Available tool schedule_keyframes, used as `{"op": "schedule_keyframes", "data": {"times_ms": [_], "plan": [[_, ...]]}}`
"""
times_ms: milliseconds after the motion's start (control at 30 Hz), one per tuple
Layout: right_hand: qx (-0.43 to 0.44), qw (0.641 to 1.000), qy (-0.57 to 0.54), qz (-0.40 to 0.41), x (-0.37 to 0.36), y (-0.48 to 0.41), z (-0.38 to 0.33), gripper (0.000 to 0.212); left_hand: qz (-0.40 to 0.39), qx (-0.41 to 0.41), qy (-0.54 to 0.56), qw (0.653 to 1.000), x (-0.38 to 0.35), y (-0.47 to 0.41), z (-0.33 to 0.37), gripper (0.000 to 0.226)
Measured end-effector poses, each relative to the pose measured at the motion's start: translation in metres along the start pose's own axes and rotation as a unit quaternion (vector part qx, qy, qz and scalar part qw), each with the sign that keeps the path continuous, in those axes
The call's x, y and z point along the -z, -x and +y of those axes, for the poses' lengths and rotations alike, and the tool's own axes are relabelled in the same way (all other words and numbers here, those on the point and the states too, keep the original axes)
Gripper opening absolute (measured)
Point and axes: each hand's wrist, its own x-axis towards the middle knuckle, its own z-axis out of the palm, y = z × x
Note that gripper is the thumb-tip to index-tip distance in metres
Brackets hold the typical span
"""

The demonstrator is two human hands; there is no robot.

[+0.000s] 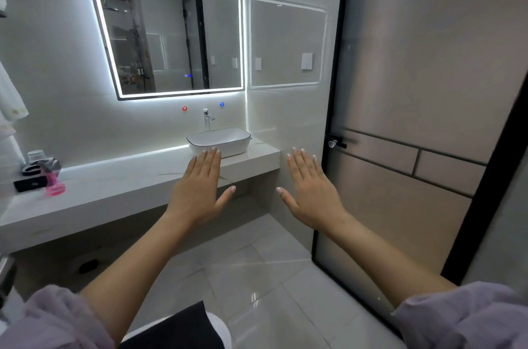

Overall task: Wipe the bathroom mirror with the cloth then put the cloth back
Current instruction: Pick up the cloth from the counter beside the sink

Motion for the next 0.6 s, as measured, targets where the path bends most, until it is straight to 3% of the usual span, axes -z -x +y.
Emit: {"op": "schedule_keyframes", "data": {"times_ms": [233, 600], "plan": [[-0.005, 1.000, -0.004, 0.003, -0.050, -0.084, -0.004, 0.073, -0.003, 0.000, 0.001, 1.000, -0.047, -0.075, -0.055, 0.078], [0.017, 0.999, -0.030, -0.039, -0.151, -0.185, 0.058, 0.073, -0.025, 0.017, 0.019, 0.999, -0.143, -0.166, -0.067, 0.078]]}}
